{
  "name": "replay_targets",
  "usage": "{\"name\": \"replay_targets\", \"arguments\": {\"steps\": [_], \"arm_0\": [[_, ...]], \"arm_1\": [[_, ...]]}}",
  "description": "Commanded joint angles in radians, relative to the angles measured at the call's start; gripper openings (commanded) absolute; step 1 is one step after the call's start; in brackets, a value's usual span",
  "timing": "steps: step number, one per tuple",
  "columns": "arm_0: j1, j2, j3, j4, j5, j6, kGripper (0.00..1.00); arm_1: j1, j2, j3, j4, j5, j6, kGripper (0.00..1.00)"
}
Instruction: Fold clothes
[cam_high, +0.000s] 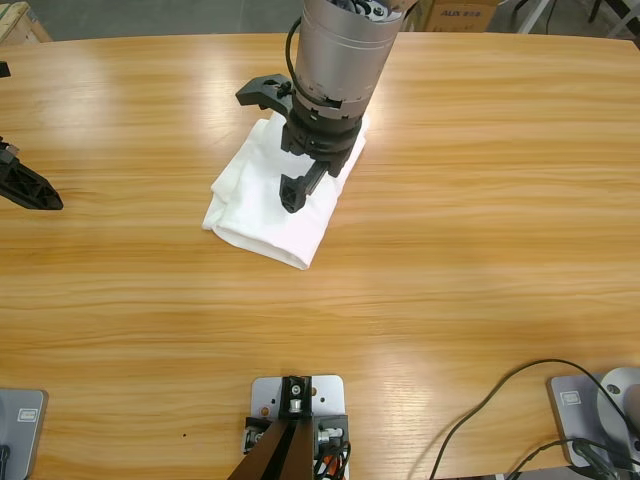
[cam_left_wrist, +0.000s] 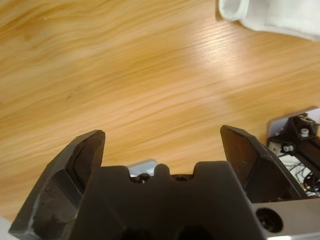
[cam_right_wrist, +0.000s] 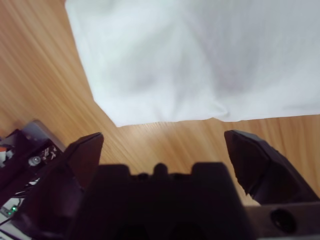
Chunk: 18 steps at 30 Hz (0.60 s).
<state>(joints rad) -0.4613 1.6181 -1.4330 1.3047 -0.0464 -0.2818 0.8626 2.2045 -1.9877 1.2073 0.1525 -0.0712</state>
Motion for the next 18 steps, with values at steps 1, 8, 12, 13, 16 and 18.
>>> {"name": "replay_targets", "arguments": {"steps": [1, 8, 12, 13, 16, 18], "arm_0": [[0.008, -0.014, 0.041, -0.010, -0.015, 0.010, 0.899], [0.008, -0.016, 0.040, -0.010, -0.015, 0.010, 0.899], [0.007, -0.018, 0.039, -0.010, -0.015, 0.010, 0.899], [0.008, -0.019, 0.039, -0.010, -0.014, 0.010, 0.899], [0.007, -0.023, 0.040, -0.010, -0.014, 0.010, 0.899], [0.007, -0.023, 0.040, -0.010, -0.014, 0.010, 0.899]], "arm_1": [[0.010, 0.136, -0.183, 0.089, 0.015, -0.025, 1.000], [0.010, 0.320, -0.441, 0.218, -0.045, -0.018, 1.000], [-0.005, 0.417, -0.541, 0.256, -0.118, 0.019, 1.000], [-0.011, 0.443, -0.573, 0.271, -0.124, 0.026, 1.000], [-0.016, 0.506, -0.663, 0.306, -0.148, 0.043, 1.000], [-0.016, 0.538, -0.719, 0.331, -0.152, 0.048, 1.000]]}}
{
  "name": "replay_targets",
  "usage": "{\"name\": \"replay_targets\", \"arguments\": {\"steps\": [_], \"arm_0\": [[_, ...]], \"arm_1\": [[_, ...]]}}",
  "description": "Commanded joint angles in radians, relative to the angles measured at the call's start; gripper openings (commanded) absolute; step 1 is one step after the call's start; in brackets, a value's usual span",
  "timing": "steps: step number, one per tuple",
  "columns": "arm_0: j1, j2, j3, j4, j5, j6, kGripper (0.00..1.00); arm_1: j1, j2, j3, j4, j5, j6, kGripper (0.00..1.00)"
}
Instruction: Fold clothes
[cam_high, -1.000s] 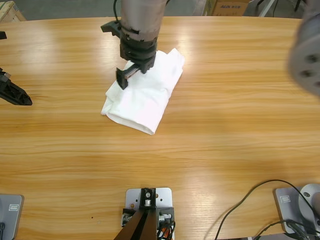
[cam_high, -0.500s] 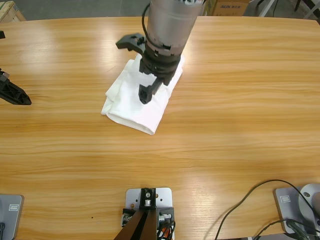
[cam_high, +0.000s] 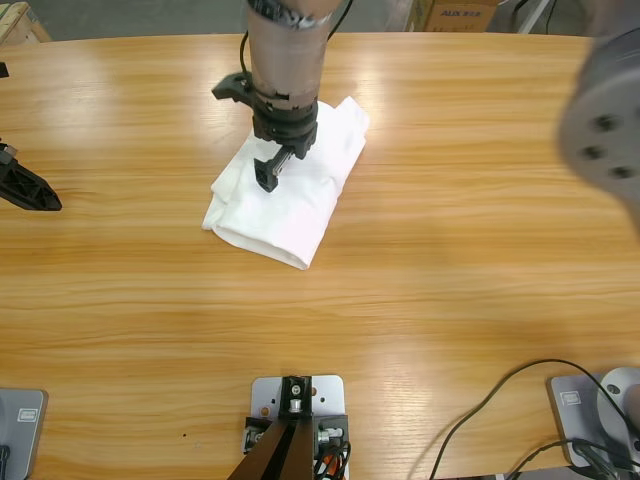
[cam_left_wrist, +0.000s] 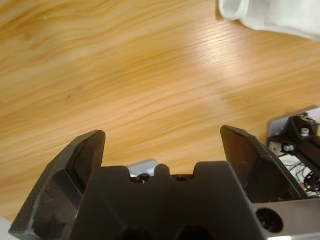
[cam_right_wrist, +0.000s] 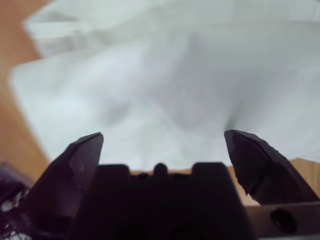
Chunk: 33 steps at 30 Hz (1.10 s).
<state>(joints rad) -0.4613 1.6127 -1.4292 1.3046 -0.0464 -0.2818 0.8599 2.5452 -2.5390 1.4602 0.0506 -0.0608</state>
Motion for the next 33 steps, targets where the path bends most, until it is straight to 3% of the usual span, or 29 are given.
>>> {"name": "replay_targets", "arguments": {"steps": [1, 13, 20, 23, 26, 28, 31, 33], "arm_0": [[0.007, -0.016, 0.036, -0.010, -0.014, 0.010, 0.899], [0.007, -0.013, 0.035, -0.010, -0.014, 0.011, 0.899], [0.003, -0.025, 0.035, -0.010, -0.015, 0.011, 0.913], [-0.015, -0.034, 0.034, -0.011, -0.006, 0.007, 0.913], [-0.073, -0.068, 0.020, -0.034, 0.041, 0.000, 0.913], [-0.124, -0.067, 0.010, -0.065, 0.042, 0.000, 0.913], [-0.223, -0.010, -0.047, -0.093, 0.042, -0.013, 0.913], [-0.273, 0.048, -0.116, -0.093, 0.041, -0.014, 0.913]], "arm_1": [[-0.013, 0.208, -0.188, 0.088, -0.052, 0.040, 1.000], [-0.013, 0.205, -0.248, 0.140, -0.104, 0.062, 1.000], [-0.014, -0.107, -0.247, 0.150, -0.110, 0.062, 1.000], [-0.045, -0.264, -0.207, 0.152, -0.076, 0.105, 1.000], [-0.168, -0.401, -0.136, 0.150, 0.078, 0.203, 1.000], [-0.235, -0.450, -0.076, 0.149, 0.127, 0.222, 1.000], [-0.286, -0.507, 0.095, 0.137, 0.156, 0.220, 1.000], [-0.298, -0.581, 0.298, 0.046, 0.181, 0.219, 1.000]]}}
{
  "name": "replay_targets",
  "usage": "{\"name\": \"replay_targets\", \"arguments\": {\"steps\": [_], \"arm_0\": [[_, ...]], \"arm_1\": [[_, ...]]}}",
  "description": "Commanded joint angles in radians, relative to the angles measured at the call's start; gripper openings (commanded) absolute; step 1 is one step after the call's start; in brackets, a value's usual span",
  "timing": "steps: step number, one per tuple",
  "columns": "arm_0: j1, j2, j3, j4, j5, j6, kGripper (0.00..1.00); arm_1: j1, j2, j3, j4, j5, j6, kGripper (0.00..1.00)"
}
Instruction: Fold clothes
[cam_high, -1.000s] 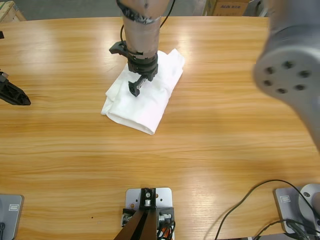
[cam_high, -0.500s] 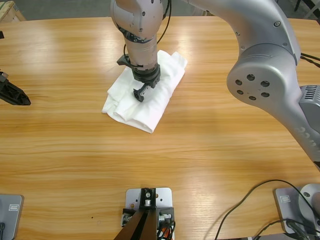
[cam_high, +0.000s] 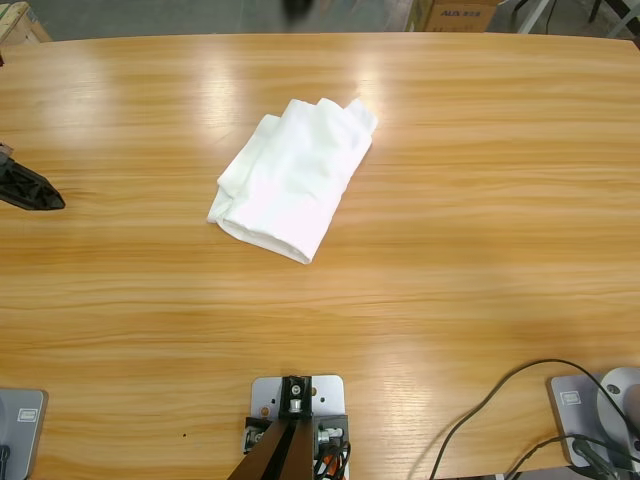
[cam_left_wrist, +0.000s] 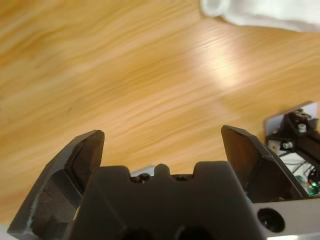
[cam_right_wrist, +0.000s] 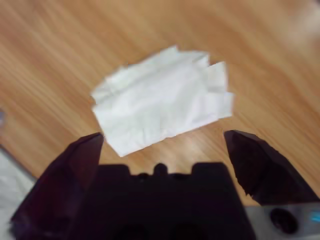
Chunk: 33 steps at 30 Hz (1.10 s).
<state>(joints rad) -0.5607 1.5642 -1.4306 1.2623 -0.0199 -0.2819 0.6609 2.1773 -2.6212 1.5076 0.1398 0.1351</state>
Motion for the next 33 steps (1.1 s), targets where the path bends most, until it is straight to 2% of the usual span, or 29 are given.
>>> {"name": "replay_targets", "arguments": {"steps": [1, 3, 6, 12, 14, 18, 20, 24, 28, 33], "arm_0": [[-0.200, 0.131, -0.154, -0.050, 0.015, -0.013, 0.913], [-0.239, 0.208, -0.239, -0.045, 0.017, -0.007, 0.913], [-0.249, 0.334, -0.397, 0.012, 0.019, 0.018, 0.913], [-0.287, 0.665, -0.867, 0.268, 0.073, 0.085, 0.913], [-0.300, 0.728, -0.945, 0.308, 0.096, 0.082, 0.913], [-0.314, 0.814, -1.042, 0.368, 0.164, 0.072, 0.917], [-0.314, 0.854, -1.080, 0.393, 0.231, 0.055, 0.913], [-0.308, 0.901, -1.104, 0.397, 0.273, 0.061, 0.913], [-0.299, 0.921, -1.122, 0.399, 0.257, 0.023, 0.917], [-0.232, 0.934, -1.182, 0.399, 0.065, -0.091, 0.918]], "arm_1": [[-0.107, -0.259, 0.495, -0.069, 0.118, 0.026, 1.000], [-0.126, -0.335, 0.687, -0.171, 0.154, 0.034, 1.000], [-0.143, -0.419, 0.862, -0.238, 0.176, 0.040, 1.000], [-0.148, -0.529, 1.042, -0.291, 0.191, 0.060, 1.000], [-0.178, -0.568, 1.077, -0.291, 0.160, 0.061, 1.000], [-0.274, -0.634, 1.141, -0.288, 0.130, 0.055, 1.000], [-0.282, -0.643, 1.167, -0.288, 0.130, 0.049, 1.000], [-0.282, -0.663, 1.223, -0.303, 0.138, 0.050, 1.000], [-0.282, -0.676, 1.268, -0.314, 0.137, 0.049, 1.000], [-0.282, -0.683, 1.296, -0.331, 0.149, 0.049, 1.000]]}}
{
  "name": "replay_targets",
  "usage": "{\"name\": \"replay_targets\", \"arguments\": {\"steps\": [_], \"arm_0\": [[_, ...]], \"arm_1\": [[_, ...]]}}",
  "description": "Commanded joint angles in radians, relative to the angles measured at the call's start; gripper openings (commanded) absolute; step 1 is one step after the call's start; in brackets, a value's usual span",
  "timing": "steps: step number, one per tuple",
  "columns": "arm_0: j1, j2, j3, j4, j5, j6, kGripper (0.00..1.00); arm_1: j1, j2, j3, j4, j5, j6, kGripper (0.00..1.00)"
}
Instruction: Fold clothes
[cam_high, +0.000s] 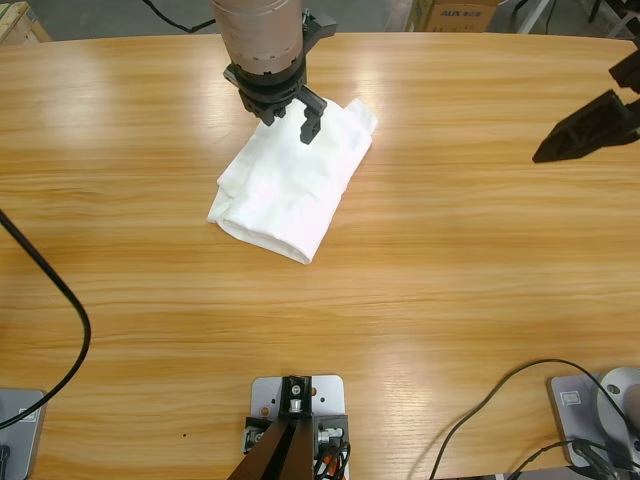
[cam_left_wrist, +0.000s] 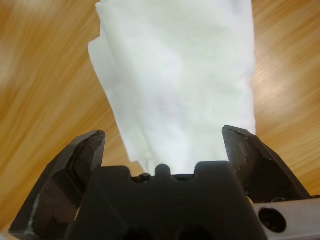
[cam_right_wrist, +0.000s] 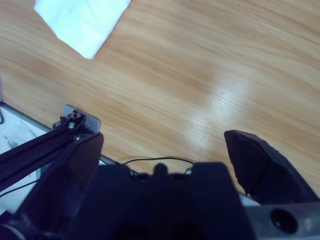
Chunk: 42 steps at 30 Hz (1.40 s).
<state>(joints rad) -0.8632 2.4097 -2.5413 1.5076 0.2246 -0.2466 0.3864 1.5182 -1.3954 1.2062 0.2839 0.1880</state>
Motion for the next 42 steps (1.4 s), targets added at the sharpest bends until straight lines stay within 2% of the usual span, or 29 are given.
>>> {"name": "replay_targets", "arguments": {"steps": [1, 6, 35, 42], "arm_0": [[0.071, 0.098, -0.094, 0.154, -0.190, -0.138, 0.918], [0.076, 0.143, -0.104, 0.154, -0.204, -0.186, 0.913], [0.043, 0.287, -0.078, 0.154, -0.200, -0.188, 0.913], [0.045, 0.273, 0.018, 0.155, -0.160, -0.205, 0.911]], "arm_1": [[-0.007, -0.028, 0.074, -0.031, 0.004, -0.004, 1.000], [-0.007, -0.056, 0.099, -0.031, 0.003, -0.004, 1.000], [-0.064, -0.056, 0.089, -0.028, 0.012, -0.043, 1.000], [-0.064, -0.056, 0.077, -0.021, 0.012, -0.045, 1.000]]}}
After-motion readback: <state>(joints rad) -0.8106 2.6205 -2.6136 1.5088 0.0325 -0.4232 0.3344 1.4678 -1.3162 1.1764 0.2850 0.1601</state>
